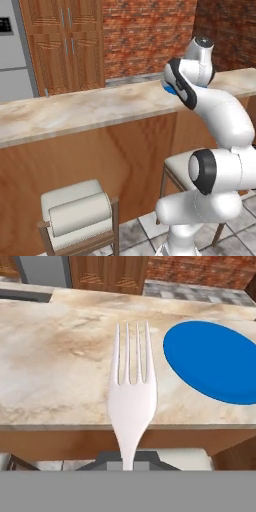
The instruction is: Take the fork and place it on the left side of the plate. Then take the spoon and place it on the right side of the plate. Make sure they're directly next to the plate.
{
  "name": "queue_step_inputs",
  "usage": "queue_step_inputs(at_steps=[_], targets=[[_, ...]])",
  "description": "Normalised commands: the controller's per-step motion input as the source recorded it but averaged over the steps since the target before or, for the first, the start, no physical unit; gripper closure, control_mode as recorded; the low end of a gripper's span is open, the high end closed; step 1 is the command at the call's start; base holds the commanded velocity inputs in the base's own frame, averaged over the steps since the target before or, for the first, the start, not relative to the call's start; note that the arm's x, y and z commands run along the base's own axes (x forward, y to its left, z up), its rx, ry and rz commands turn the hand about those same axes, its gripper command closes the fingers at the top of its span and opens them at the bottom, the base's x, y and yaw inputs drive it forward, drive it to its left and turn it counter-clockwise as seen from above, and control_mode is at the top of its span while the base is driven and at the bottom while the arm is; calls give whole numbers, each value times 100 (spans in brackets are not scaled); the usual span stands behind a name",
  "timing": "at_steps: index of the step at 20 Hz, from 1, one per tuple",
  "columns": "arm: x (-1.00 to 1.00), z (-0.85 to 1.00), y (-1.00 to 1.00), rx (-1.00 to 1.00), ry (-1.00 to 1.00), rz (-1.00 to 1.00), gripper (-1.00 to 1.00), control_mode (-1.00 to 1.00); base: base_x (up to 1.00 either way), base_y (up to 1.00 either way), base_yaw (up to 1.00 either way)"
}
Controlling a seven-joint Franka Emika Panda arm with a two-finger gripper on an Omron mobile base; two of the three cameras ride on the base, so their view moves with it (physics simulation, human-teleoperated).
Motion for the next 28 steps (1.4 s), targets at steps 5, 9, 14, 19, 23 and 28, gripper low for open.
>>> queue_step_inputs(at_steps=[5, 9, 14, 19, 23, 28], targets=[[56, -5, 0, -10, 7, 1, 100, -100, 0, 0, 0], [50, -15, 0, -11, 11, 2, 100, -100, 0, 0, 0], [35, -16, 0, -10, 11, 4, 100, -100, 0, 0, 0], [28, -20, 0, -7, 7, 3, 100, -100, 0, 0, 0], [28, -21, 0, -5, 2, 1, 100, -100, 0, 0, 0], [22, -30, 0, -4, 0, 0, 100, -100, 0, 0, 0]])
